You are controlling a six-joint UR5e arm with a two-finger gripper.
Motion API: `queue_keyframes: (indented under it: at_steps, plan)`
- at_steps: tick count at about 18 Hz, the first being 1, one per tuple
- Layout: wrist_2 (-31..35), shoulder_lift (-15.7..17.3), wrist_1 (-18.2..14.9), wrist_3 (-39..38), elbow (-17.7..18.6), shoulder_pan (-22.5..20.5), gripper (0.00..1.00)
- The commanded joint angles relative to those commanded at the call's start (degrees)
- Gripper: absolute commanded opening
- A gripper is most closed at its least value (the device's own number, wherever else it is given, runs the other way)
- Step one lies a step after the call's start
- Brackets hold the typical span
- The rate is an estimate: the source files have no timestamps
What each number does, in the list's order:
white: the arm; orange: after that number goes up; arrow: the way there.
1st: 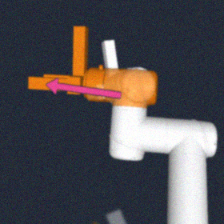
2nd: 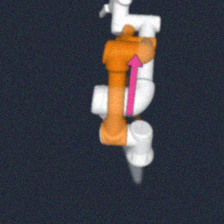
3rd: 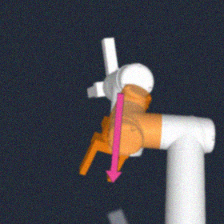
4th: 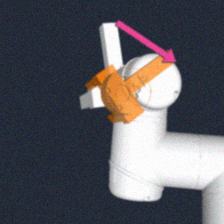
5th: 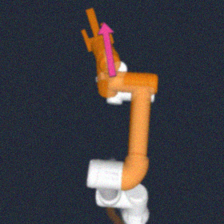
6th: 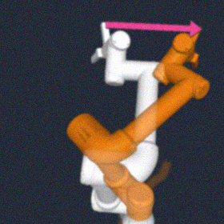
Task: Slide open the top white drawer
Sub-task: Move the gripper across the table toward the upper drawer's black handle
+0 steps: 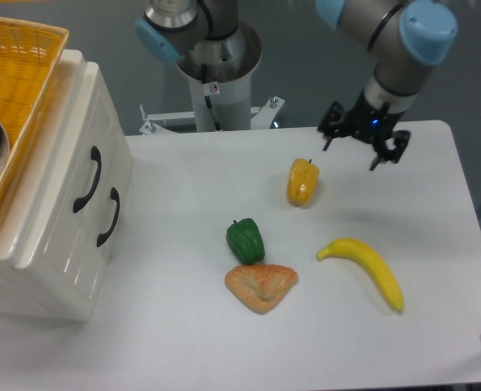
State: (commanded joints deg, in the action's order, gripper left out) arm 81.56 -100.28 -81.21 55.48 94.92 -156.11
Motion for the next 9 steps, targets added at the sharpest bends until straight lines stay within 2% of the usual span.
queue_keyframes:
  at_steps: [4,7,9]
  plan:
    - [-0.44,0.09,-0.26,-3.61,-0.18,3.09,1.0]
    - [-1.4,0.0,-0.18,-15.01,-0.18,5.54,1.0]
    - [-2.19,-0.87,0.09,-18.21,-0.26,7.56,1.0]
